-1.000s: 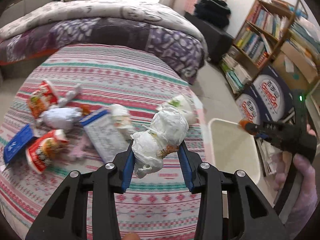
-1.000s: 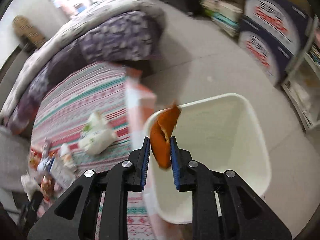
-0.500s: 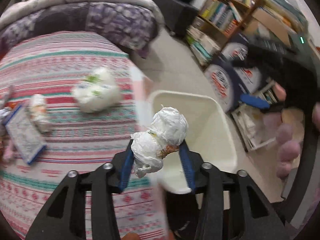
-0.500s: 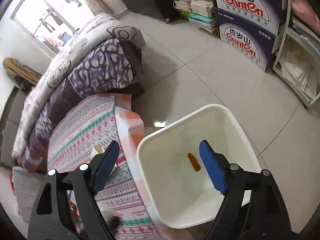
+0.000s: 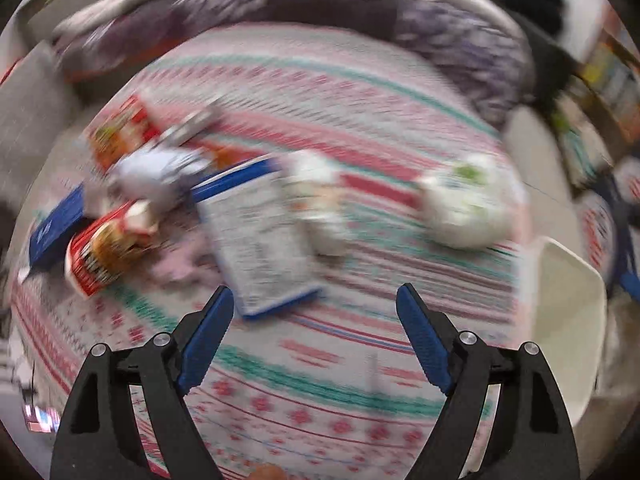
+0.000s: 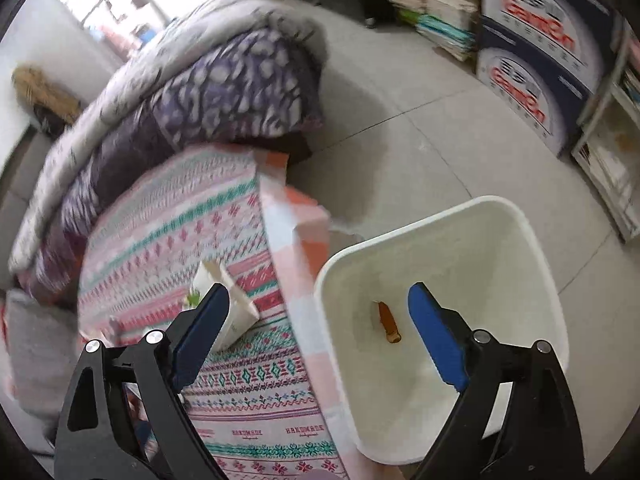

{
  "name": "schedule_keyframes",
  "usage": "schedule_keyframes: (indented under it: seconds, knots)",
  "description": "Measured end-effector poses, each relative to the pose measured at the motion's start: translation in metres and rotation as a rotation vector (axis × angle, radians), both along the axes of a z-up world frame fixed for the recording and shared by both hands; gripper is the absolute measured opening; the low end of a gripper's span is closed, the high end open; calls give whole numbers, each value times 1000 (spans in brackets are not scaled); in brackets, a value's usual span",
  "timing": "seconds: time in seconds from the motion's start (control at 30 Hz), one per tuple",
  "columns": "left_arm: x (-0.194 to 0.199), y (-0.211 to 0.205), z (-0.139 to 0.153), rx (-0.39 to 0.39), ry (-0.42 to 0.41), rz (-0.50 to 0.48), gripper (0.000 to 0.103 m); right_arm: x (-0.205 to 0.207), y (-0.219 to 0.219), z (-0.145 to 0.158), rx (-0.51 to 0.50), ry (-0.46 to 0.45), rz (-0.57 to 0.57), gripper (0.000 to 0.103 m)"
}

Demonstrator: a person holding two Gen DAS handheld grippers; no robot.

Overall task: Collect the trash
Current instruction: 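Grasp the white paper cup with the right tool while the left tool grasps the blue-white snack box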

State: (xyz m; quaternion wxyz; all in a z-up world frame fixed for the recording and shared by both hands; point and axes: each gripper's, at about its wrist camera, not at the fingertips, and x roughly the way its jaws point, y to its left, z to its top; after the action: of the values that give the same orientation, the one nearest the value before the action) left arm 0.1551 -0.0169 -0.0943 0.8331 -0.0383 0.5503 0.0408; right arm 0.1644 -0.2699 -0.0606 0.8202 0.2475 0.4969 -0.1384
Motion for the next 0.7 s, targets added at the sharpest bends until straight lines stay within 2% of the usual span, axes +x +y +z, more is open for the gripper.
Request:
schedule_keyframes:
  seconds: [0.17, 0.37, 0.47, 0.5, 0.53, 0.7]
  knots:
    - [17, 29, -11, -43, 32, 72, 81, 20, 37, -13, -63, 14, 115, 91]
    - [33, 32, -31, -44, 92, 70, 81, 37, 63, -29, -123, 53, 166, 96]
    - [33, 34, -40, -51, 111, 63, 80, 44, 69, -42, -64, 93, 151, 96]
    - [31, 36, -39, -38, 94, 53, 62, 45, 69, -46, -41, 107, 136, 96]
    - [31, 37, -36, -24, 83, 37, 58, 46, 69, -50, -13, 123, 112, 96]
    - [21, 57, -12, -100, 47, 13, 57, 38, 70, -64, 186, 154, -40, 96]
